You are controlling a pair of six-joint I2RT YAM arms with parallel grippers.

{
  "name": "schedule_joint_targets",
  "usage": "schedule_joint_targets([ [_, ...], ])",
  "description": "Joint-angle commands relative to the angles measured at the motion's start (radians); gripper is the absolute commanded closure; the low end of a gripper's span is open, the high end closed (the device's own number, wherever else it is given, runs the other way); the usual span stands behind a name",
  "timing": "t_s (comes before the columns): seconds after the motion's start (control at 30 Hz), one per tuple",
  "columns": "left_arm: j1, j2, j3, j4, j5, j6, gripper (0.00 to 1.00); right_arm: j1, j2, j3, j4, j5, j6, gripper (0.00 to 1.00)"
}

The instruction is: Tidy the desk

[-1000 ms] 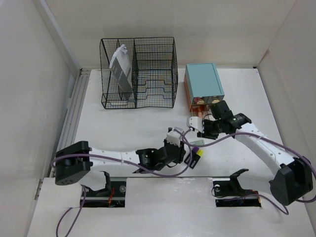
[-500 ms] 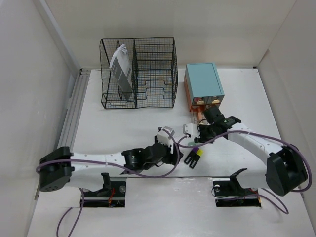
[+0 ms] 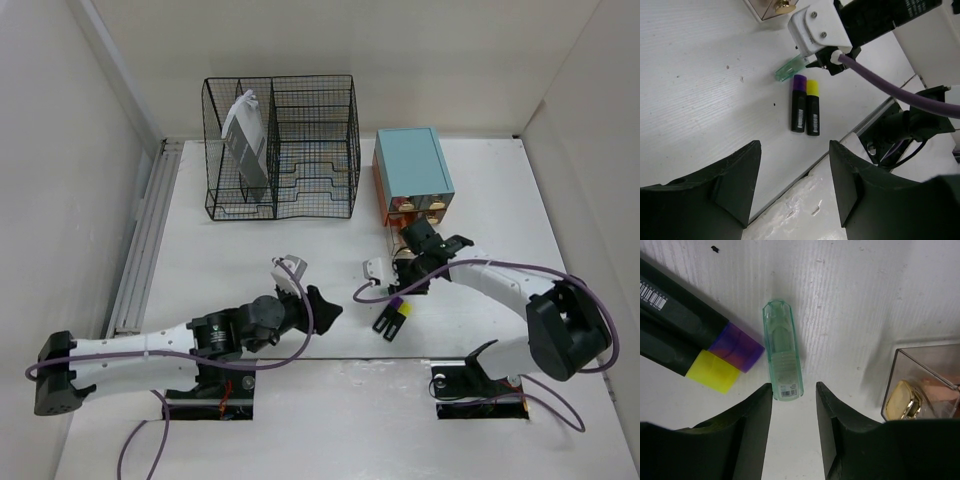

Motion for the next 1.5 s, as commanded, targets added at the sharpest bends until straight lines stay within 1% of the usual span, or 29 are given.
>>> schedule_joint_targets([
  [0.0, -0.004, -0.077, -0.013, -0.063, -0.036, -0.012, 0.47, 0.018, 0.019, 0.009, -0.012, -0.01, -0.02, 0.54],
  [0.17, -0.004, -0.12, -0.013, -0.087, -0.036, -0.021, 0.47, 0.028, 0.071, 0.018, -0.001, -0.001, -0.02, 0.54],
  [0.37, -0.004, -0.12, -0.022, -0.097, -0.036, -0.03, 0.47, 0.046, 0.102, 0.018, -0.001, 0.02, -0.011, 0.54],
  [0.43, -0.004, -0.13, -0.022, -0.097, -0.036, -0.03, 0.47, 0.046, 0.111, 0.018, 0.008, 0.032, -0.002, 0.57],
  [0.57, -0.004, -0.13, -0.022, -0.097, -0.036, -0.03, 0.47, 0.046, 0.121, 0.029, 0.008, 0.033, 0.009, 0.84],
  [0.63, -0.004, -0.13, -0.022, -0.097, -0.027, -0.03, 0.47, 0.046, 0.108, 0.038, 0.008, 0.033, 0.019, 0.88],
  [0.8, -0.004, -0.13, -0.031, -0.087, -0.018, -0.039, 0.47, 0.046, 0.038, 0.11, 0.028, 0.022, 0.093, 0.88],
  [1.07, -0.004, -0.121, -0.051, -0.06, 0.002, -0.049, 0.47, 0.034, -0.04, 0.225, 0.085, 0.075, 0.202, 0.88],
  [1.17, -0.004, -0.111, -0.06, -0.051, 0.002, -0.058, 0.47, 0.023, -0.053, 0.236, 0.139, 0.153, 0.251, 0.88],
  [1.4, -0.004, -0.093, -0.07, -0.029, 0.011, -0.058, 0.47, 0.001, 0.024, 0.245, 0.27, 0.37, 0.366, 0.88],
  [1.47, -0.004, -0.093, -0.079, -0.018, 0.011, -0.058, 0.47, -0.018, 0.05, 0.264, 0.28, 0.382, 0.386, 0.88],
])
